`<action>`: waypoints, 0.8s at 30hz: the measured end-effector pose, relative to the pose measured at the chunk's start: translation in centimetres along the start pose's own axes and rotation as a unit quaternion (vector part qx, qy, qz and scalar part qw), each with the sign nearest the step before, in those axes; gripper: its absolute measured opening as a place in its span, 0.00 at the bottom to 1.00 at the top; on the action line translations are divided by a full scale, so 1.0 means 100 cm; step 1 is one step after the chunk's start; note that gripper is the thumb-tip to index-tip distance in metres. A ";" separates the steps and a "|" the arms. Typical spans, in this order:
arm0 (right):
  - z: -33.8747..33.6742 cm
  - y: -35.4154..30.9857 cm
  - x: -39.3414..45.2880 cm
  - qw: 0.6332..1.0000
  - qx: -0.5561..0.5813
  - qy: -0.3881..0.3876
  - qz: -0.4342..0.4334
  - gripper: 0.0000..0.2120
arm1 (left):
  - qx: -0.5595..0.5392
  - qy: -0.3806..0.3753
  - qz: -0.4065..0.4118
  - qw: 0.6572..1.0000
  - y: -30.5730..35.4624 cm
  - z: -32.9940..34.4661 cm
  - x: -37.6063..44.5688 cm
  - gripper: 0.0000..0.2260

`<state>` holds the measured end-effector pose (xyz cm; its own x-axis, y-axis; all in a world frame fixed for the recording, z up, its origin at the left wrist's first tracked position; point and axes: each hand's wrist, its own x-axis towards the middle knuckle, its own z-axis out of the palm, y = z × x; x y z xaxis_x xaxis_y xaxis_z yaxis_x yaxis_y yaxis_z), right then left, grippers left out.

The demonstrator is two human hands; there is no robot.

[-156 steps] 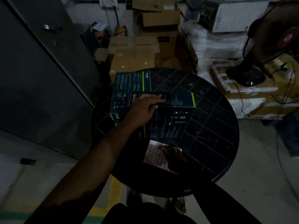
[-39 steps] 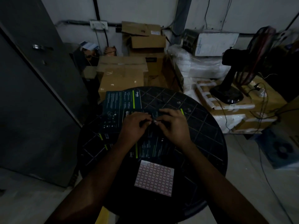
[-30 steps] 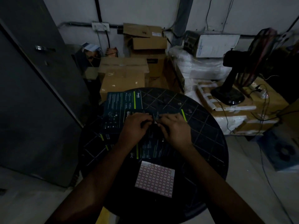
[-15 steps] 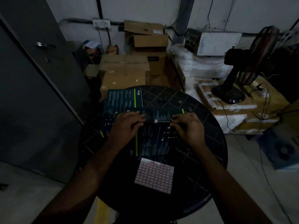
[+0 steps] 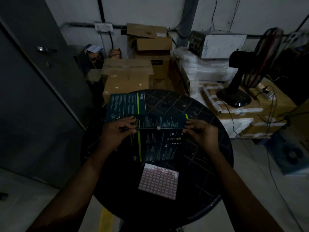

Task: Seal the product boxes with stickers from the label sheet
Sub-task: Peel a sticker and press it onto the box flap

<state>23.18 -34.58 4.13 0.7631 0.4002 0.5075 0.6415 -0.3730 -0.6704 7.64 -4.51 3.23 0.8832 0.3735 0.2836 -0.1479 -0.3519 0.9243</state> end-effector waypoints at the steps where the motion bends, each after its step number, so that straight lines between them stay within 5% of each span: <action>1: 0.000 0.001 -0.002 1.000 0.014 0.005 -0.001 0.07 | -0.006 -0.020 -0.002 1.000 0.000 -0.005 0.001 0.09; 5: 0.003 0.001 -0.005 0.999 0.023 0.017 -0.014 0.06 | 0.010 -0.060 0.000 0.998 0.002 -0.020 0.007 0.05; 13: 0.001 0.001 -0.014 0.985 0.128 0.005 0.115 0.08 | 0.022 0.081 -0.052 0.995 0.000 0.003 -0.014 0.06; 19: -0.005 -0.008 -0.004 0.926 0.231 -0.130 0.269 0.19 | -0.204 0.176 -0.238 0.933 0.017 0.028 -0.023 0.11; 22: -0.002 -0.023 -0.001 0.831 0.309 -0.155 0.435 0.20 | -0.222 0.161 -0.339 0.900 0.027 0.024 -0.012 0.13; 24: -0.002 -0.031 0.001 0.801 0.304 -0.183 0.482 0.26 | -0.200 0.131 -0.400 0.885 0.032 0.020 -0.010 0.14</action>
<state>21.22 -33.52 6.34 0.7348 0.4314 -0.5235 -0.4742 -0.2251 -0.8511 7.16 -7.74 5.42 0.6511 0.5703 -0.5008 0.2858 0.4270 0.8579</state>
